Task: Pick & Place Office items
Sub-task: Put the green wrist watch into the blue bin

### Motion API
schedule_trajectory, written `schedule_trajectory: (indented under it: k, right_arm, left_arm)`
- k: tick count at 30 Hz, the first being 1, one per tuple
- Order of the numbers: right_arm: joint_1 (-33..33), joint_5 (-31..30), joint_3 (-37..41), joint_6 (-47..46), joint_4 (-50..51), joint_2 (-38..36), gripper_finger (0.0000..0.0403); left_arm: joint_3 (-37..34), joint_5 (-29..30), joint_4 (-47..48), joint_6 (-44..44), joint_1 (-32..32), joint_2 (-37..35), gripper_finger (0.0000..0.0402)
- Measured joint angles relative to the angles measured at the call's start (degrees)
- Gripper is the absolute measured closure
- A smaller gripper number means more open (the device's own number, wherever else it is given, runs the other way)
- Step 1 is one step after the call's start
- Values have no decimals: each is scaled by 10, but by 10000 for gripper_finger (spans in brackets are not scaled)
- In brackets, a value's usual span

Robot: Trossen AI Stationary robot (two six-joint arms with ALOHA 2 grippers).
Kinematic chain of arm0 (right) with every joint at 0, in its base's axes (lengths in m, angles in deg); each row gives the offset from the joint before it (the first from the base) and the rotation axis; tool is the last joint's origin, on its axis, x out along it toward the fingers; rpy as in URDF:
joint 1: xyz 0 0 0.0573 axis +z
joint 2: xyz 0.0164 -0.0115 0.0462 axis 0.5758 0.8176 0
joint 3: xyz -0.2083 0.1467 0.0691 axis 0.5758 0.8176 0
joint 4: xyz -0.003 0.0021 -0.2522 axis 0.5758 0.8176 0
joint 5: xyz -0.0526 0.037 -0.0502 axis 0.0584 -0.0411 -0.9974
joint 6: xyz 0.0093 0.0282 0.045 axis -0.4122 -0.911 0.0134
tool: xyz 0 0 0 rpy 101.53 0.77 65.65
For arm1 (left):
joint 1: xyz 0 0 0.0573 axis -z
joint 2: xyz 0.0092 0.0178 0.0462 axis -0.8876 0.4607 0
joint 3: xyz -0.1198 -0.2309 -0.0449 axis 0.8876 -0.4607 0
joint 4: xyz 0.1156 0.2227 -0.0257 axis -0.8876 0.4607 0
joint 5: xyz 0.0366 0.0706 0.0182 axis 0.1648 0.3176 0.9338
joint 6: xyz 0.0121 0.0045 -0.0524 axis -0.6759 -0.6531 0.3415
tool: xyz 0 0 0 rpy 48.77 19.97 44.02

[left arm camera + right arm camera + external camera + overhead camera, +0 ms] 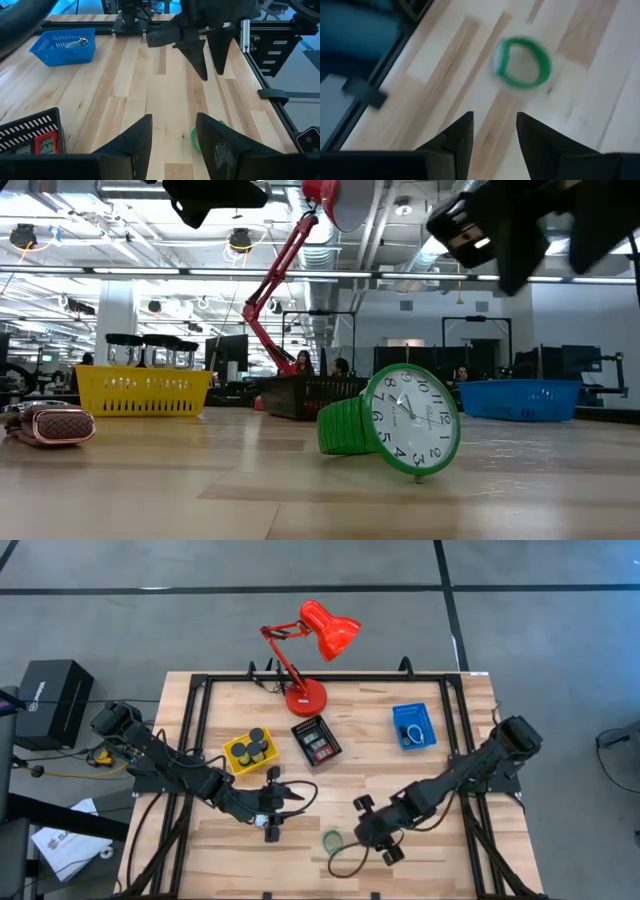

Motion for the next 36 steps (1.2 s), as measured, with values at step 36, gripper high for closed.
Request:
schedule_trajectory:
  k: [36]
  right_arm:
    - [-68, 7, 27, 95, -138, 66, 262]
  left_arm:
    - [0, 0, -4, -5, -6, 0, 255]
